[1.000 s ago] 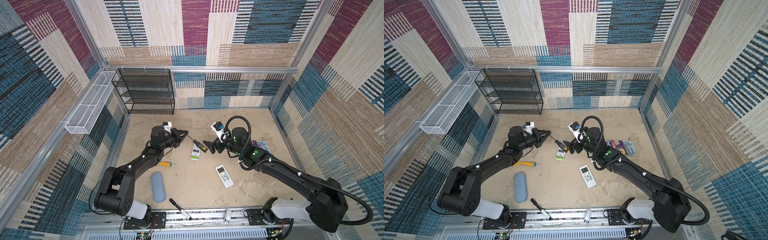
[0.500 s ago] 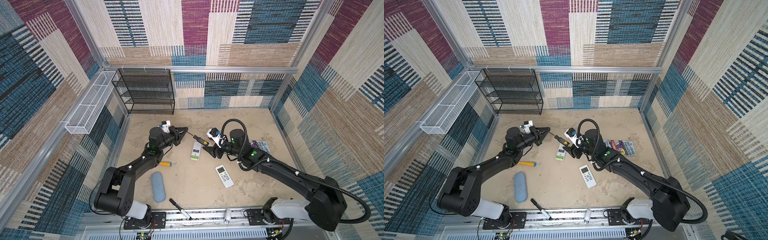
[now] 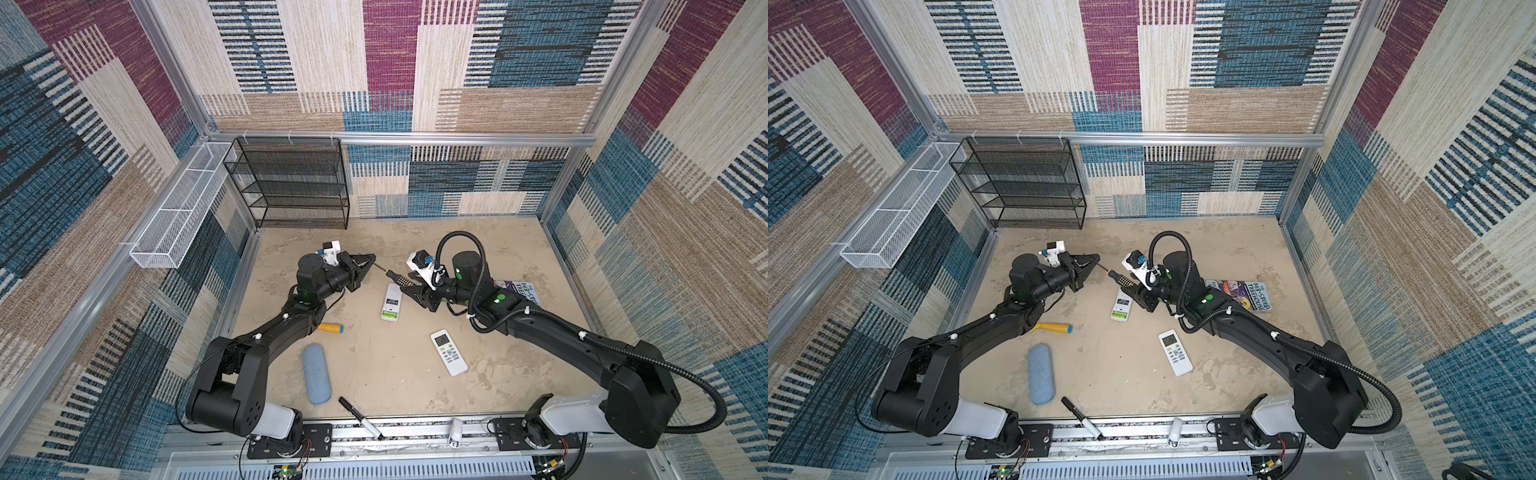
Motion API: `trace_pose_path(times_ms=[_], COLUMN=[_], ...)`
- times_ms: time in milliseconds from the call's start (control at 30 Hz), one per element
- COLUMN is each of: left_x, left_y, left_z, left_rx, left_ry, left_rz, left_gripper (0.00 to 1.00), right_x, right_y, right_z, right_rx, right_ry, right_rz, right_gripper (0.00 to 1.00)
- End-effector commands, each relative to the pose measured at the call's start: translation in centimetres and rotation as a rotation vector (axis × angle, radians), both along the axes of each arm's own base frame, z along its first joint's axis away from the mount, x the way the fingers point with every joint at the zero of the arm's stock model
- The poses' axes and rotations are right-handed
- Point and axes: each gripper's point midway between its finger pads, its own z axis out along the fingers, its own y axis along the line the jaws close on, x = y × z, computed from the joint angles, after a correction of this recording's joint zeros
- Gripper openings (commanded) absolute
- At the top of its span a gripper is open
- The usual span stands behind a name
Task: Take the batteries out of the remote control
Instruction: 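Lower the left gripper over the white remote while the right gripper holds the screwdriver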
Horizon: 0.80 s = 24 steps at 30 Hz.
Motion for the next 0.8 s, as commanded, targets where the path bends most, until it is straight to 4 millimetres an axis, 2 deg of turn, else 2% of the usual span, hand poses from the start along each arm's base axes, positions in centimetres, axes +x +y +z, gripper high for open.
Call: trace_pose_path(times_ms=[0, 167, 267, 400, 600, 633, 700, 767], left_x=[0.0, 0.0, 0.1, 0.1, 0.1, 0.1, 0.0, -0.2], left_y=[0.0, 0.0, 0.0, 0.0, 0.1, 0.1, 0.2, 0.4], left_z=[0.7, 0.7, 0.6, 0.4, -0.9, -1.4, -2.6, -3.6], left_rx=[-0.015, -0.018, -0.02, -0.015, 0.015, 0.031, 0.078, 0.148], left_ry=[-0.013, -0.014, -0.011, -0.008, 0.019, 0.029, 0.065, 0.089], left_rz=[-0.005, -0.006, -0.005, -0.008, -0.012, -0.014, -0.02, -0.029], left_gripper=[0.0, 0.0, 0.0, 0.0, 0.0, 0.06, 0.25, 0.53], right_x=[0.1, 0.1, 0.1, 0.0, -0.1, 0.0, 0.0, 0.1], right_y=[0.4, 0.5, 0.7, 0.8, 0.4, 0.1, -0.4, -1.3], right_z=[1.0, 1.0, 1.0, 1.1, 1.5, 1.5, 1.1, 0.5], right_rx=[0.029, 0.039, 0.04, 0.043, 0.022, 0.011, -0.014, -0.049], right_ry=[-0.024, -0.023, -0.019, -0.022, -0.044, -0.044, -0.043, -0.035], right_rz=[0.015, 0.018, 0.025, 0.033, 0.029, 0.019, -0.004, -0.047], right_gripper=[0.46, 0.41, 0.34, 0.22, 0.03, 0.0, 0.0, 0.0])
